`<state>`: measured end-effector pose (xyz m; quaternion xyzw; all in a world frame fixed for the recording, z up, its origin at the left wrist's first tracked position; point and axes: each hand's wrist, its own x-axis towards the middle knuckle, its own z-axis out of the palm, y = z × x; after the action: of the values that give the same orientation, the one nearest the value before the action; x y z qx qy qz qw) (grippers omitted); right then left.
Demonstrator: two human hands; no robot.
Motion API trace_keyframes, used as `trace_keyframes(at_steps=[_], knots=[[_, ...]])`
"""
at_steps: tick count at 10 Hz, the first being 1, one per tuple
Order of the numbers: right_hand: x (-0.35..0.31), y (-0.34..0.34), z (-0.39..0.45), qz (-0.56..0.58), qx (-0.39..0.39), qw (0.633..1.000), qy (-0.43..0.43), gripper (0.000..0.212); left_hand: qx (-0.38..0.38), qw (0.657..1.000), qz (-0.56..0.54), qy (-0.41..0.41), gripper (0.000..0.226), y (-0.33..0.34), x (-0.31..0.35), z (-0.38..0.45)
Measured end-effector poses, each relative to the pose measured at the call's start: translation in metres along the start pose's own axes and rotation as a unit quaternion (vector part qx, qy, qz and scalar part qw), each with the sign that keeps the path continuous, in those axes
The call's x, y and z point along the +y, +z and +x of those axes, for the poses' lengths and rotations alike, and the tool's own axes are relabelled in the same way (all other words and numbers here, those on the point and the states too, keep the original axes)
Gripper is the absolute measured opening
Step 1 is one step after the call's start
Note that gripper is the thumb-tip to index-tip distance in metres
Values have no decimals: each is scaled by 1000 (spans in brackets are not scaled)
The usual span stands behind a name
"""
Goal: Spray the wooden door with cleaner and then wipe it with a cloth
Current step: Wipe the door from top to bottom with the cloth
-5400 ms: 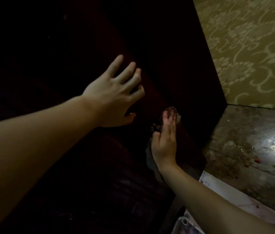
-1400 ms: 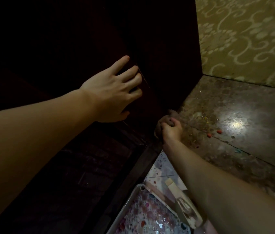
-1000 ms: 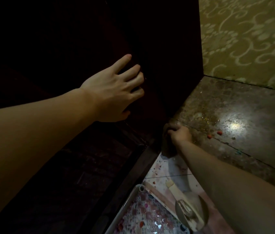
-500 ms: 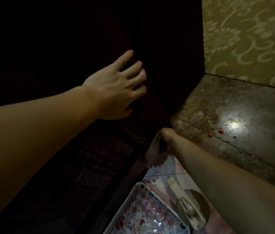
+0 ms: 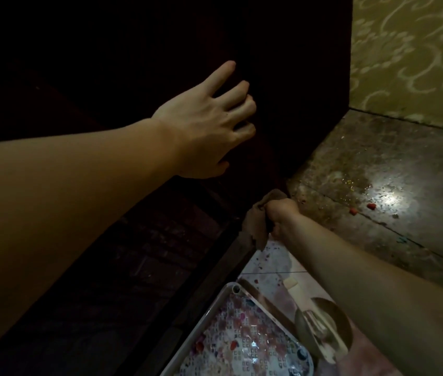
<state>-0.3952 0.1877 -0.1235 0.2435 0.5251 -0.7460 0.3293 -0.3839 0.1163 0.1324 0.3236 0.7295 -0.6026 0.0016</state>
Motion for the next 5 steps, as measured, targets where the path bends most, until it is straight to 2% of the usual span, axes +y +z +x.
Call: trace_keyframes(at_steps=[1, 2, 3, 4, 5], knots=[[11, -4, -7, -22, 50, 998, 11, 16, 0, 1000, -2, 5, 78, -1, 0, 0], [6, -2, -19, -55, 34, 998, 25, 8, 1, 1000, -2, 10, 76, 0, -2, 0], [-6, -2, -27, -100, 18, 995, 6, 17, 2, 1000, 4, 8, 77, 1, -2, 0], [-12, 4, -29, -81, 79, 993, -27, 26, -4, 1000, 9, 6, 77, 1, 0, 0], [-20, 14, -40, -95, 106, 988, -66, 38, -9, 1000, 9, 2, 77, -1, 1, 0]])
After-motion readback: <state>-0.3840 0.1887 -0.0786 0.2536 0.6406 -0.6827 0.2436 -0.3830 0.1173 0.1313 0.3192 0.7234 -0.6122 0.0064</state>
